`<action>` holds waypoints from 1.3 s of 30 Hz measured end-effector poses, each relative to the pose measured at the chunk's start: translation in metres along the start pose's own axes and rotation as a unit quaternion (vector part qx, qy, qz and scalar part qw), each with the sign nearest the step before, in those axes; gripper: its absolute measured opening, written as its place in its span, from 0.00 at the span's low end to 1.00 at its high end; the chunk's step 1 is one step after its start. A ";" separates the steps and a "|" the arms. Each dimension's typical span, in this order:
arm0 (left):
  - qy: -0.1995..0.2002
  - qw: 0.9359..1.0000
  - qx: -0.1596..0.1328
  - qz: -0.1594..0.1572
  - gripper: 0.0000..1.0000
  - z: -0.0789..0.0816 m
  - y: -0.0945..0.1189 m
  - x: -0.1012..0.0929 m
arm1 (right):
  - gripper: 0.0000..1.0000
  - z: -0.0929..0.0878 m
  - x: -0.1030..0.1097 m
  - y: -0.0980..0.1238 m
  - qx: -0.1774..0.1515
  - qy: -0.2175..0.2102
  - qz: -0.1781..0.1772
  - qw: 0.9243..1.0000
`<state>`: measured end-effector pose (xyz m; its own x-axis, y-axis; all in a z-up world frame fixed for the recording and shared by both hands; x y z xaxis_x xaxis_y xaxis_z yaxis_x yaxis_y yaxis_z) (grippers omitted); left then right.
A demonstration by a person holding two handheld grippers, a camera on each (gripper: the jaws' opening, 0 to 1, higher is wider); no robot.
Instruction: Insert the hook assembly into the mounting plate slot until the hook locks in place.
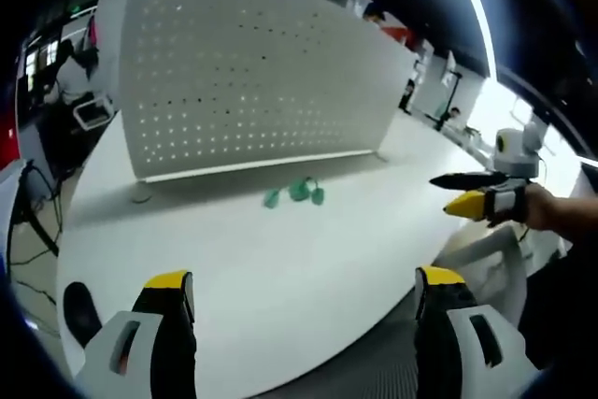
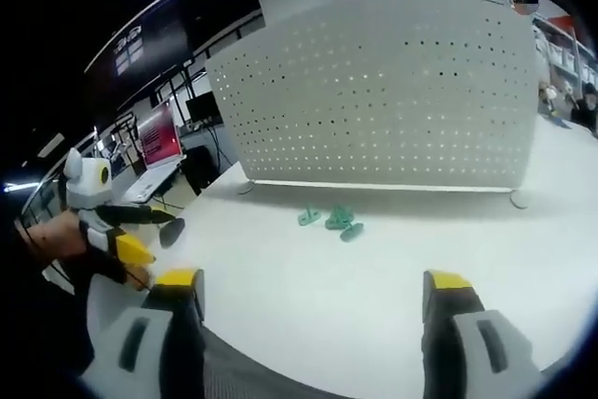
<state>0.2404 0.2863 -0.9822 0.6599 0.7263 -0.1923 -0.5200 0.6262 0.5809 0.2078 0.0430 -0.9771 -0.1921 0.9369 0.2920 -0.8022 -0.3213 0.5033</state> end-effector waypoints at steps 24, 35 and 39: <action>0.012 1.000 0.012 0.008 1.00 -0.011 0.004 0.005 | 0.85 -0.017 -0.012 0.003 0.026 -0.004 -0.009 1.000; 0.009 1.000 0.015 0.008 1.00 -0.007 -0.001 0.012 | 0.65 -0.015 -0.013 -0.021 0.044 0.007 -0.008 0.999; 0.011 1.000 0.019 0.007 1.00 -0.009 -0.001 0.013 | 0.61 -0.011 -0.011 -0.037 0.043 0.009 -0.001 0.999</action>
Point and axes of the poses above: the point that each gripper's makers call its tool centre point, and the gripper's own axes: y roughly backward along the fingers, x roughly to its left, z roughly out of its top, the point moved 3 cm from there along y, roughly backward along the fingers, and after that the axes turned 4 degrees about -y, right-handed, at the moved point
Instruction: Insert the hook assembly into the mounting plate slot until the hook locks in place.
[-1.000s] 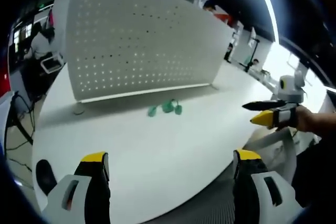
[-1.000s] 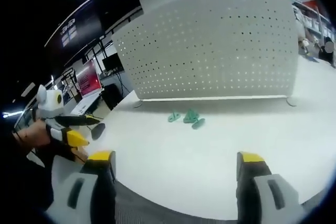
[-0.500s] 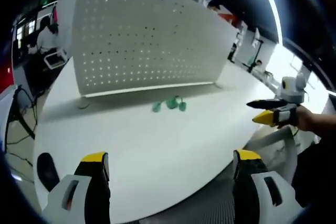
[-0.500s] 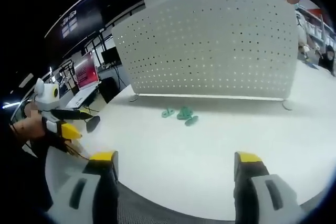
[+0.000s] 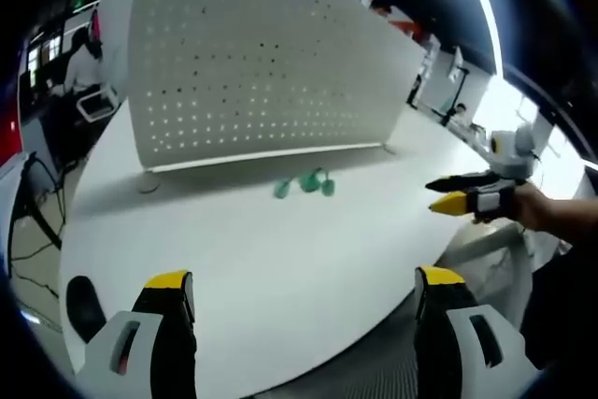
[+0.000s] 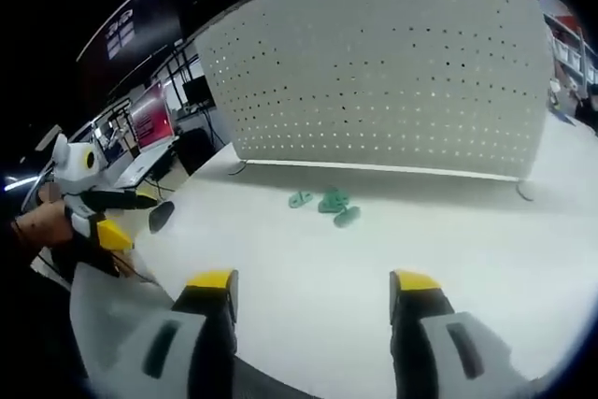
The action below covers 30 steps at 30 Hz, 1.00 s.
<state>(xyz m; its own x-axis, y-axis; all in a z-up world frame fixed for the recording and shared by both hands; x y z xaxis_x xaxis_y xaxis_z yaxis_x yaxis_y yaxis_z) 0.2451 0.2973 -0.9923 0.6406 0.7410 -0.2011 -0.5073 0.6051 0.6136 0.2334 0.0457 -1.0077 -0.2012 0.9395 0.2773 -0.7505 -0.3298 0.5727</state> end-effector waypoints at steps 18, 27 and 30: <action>0.007 1.000 0.011 0.014 0.99 -0.003 0.001 0.017 | 0.42 0.016 -0.018 -0.056 0.023 0.054 0.002 0.998; 0.003 1.000 0.017 0.013 0.99 -0.002 0.001 0.019 | 0.36 0.029 -0.018 -0.088 0.031 0.068 0.006 0.997; 0.005 1.000 0.020 0.013 0.99 -0.003 0.001 0.020 | 0.32 0.035 -0.018 -0.100 0.033 0.081 0.007 0.996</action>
Point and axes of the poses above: the point that each gripper's makers call its tool centre point, and the gripper's own axes: y roughly backward along the fingers, x roughly to its left, z roughly out of its top, the point moved 3 cm from there along y, roughly backward along the fingers, and after that the axes turned 4 degrees about -y, right-handed, at the moved point
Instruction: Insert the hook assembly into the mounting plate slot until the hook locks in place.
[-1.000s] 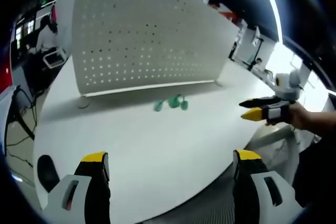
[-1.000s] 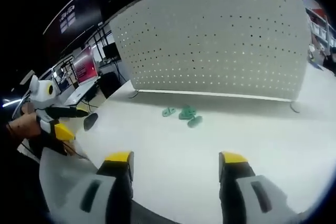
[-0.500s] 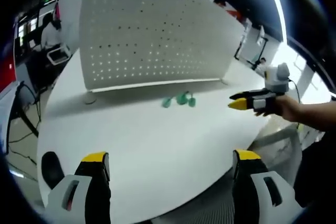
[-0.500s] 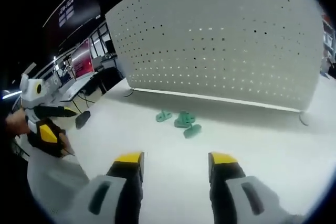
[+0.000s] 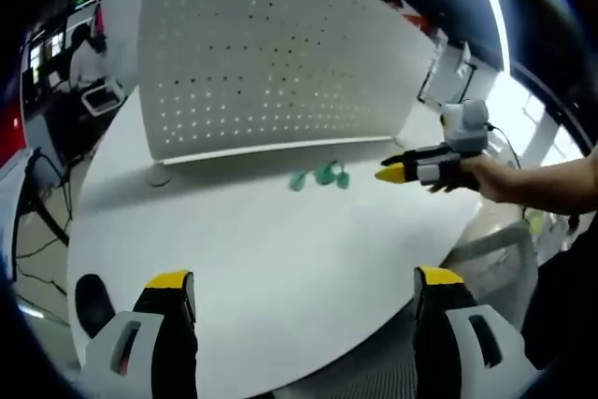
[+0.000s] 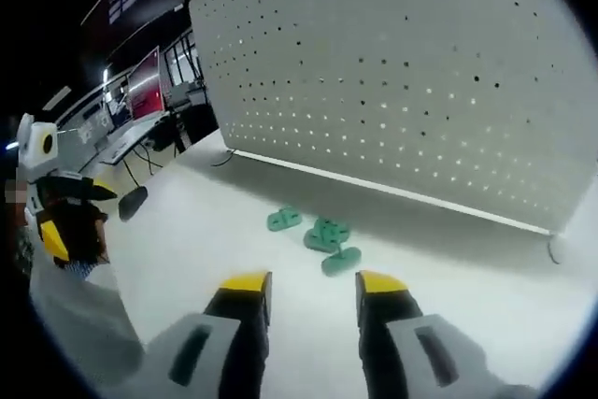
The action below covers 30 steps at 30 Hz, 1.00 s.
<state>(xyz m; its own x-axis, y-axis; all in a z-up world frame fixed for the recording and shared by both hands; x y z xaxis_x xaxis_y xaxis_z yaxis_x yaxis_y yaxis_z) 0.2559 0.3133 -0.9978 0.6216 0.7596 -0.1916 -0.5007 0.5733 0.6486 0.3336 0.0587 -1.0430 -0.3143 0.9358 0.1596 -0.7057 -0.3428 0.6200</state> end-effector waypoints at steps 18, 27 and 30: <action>0.011 1.000 0.013 0.004 0.98 -0.007 -0.003 0.008 | 0.20 0.003 -0.017 -0.055 0.041 -0.002 -0.022 0.999; 0.017 1.000 0.018 0.003 0.98 -0.010 -0.006 0.011 | 0.17 0.008 -0.021 -0.071 0.051 -0.026 -0.031 0.998; 0.020 1.000 0.023 0.002 0.98 -0.014 -0.008 0.012 | 0.15 0.008 -0.019 -0.076 0.059 -0.020 -0.034 0.997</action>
Point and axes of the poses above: the point that each gripper's makers call its tool centre point, and the gripper's own axes: y roughly backward along the fingers, x roughly to its left, z roughly out of its top, the point moved 3 cm from there along y, roughly backward along the fingers, and after that the axes turned 4 degrees about -y, right-handed, at the moved point
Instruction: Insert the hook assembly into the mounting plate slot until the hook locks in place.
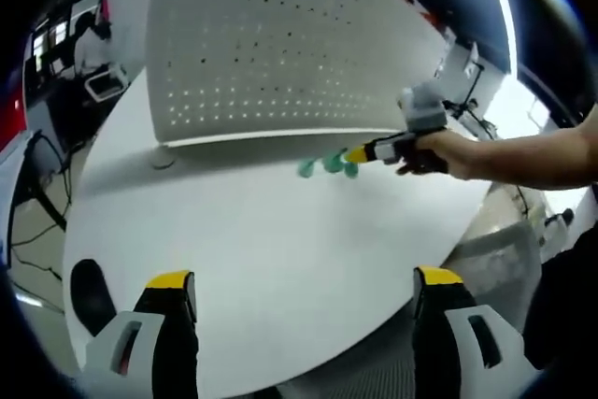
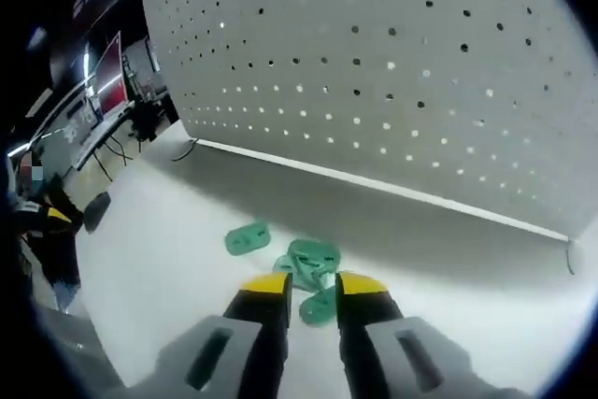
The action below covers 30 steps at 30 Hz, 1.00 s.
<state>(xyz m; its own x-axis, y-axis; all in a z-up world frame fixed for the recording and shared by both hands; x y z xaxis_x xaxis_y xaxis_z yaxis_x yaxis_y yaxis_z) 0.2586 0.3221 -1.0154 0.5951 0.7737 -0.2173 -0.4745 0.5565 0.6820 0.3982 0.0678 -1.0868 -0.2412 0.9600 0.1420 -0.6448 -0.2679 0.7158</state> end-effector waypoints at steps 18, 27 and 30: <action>0.006 1.000 0.007 -0.002 0.97 -0.003 -0.003 0.004 | 0.02 0.007 -0.004 -0.009 0.030 0.045 -0.028 0.998; 0.004 1.000 0.005 -0.005 0.97 -0.001 -0.003 0.000 | 0.00 0.002 -0.005 -0.002 0.024 0.032 -0.024 0.999; 0.001 1.000 0.004 -0.005 0.97 0.000 -0.002 -0.001 | 0.00 0.002 -0.006 0.002 0.022 0.028 -0.025 0.999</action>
<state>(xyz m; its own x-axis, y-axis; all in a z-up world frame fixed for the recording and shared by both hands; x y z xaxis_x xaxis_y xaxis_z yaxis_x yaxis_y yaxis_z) 0.2592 0.3201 -1.0164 0.5977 0.7692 -0.2259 -0.4641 0.5617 0.6849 0.4000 0.0617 -1.0849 -0.2507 0.9657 0.0679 -0.6246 -0.2150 0.7508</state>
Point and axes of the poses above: the point that each gripper's makers call its tool centre point, and the gripper's own axes: y roughly backward along the fingers, x roughly to its left, z roughly out of its top, the point moved 3 cm from there along y, roughly backward along the fingers, and after that the axes turned 4 degrees about -y, right-handed, at the moved point
